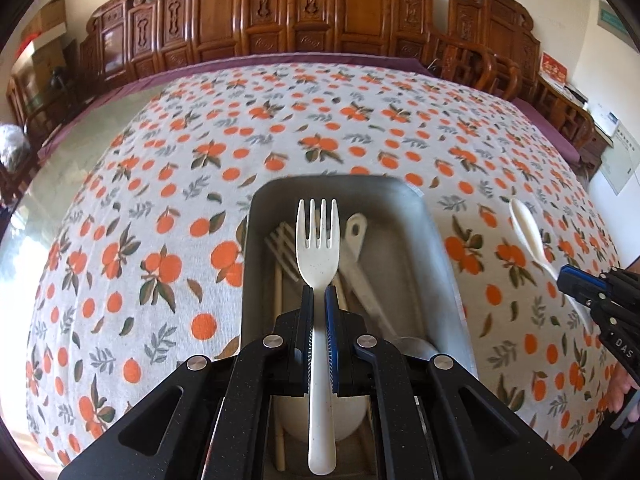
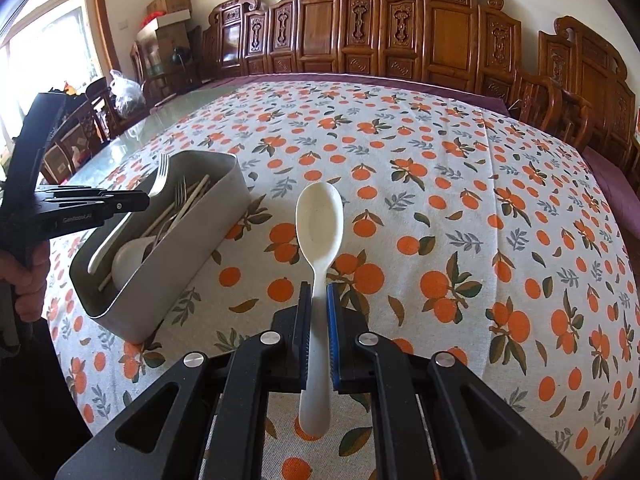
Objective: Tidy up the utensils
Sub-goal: 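Lower the white plastic fork into the grey tray and open the left tool, then lower the white plastic spoon into the grey tray and open the right tool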
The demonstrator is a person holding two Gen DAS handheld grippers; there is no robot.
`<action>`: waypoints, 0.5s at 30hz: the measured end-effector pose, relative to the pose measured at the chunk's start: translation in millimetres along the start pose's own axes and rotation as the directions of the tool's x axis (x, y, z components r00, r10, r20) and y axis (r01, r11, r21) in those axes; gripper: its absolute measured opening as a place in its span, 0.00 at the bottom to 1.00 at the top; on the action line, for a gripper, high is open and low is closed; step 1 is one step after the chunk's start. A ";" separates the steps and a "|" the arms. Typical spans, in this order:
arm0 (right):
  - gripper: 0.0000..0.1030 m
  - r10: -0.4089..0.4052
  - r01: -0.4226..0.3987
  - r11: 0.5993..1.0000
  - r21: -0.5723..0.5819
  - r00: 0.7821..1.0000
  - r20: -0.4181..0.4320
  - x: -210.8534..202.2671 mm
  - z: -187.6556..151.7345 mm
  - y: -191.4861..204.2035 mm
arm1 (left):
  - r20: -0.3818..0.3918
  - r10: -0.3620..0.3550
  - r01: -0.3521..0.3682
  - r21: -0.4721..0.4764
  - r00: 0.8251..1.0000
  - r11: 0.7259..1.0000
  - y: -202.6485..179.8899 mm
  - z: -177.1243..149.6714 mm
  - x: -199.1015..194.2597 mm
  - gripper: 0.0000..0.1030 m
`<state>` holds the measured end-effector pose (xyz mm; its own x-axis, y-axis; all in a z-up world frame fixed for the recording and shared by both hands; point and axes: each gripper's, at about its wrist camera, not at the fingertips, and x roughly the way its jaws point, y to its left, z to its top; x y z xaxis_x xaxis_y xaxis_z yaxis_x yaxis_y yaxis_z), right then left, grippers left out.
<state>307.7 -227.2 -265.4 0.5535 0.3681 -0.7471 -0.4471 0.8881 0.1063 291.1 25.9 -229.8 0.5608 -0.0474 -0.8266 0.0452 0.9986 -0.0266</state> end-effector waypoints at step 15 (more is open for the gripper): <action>0.09 0.008 -0.008 1.000 -0.001 1.000 -0.001 3.0 0.5 7.4 | -0.018 -0.020 0.019 -0.017 1.000 1.000 5.4 0.3 6.3 0.22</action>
<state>306.4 -219.4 -266.6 0.5495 0.3746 -0.7468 -0.4518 0.8851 0.1116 295.1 31.0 -234.9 0.5451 -0.0667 -0.8357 0.0424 0.9977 -0.0520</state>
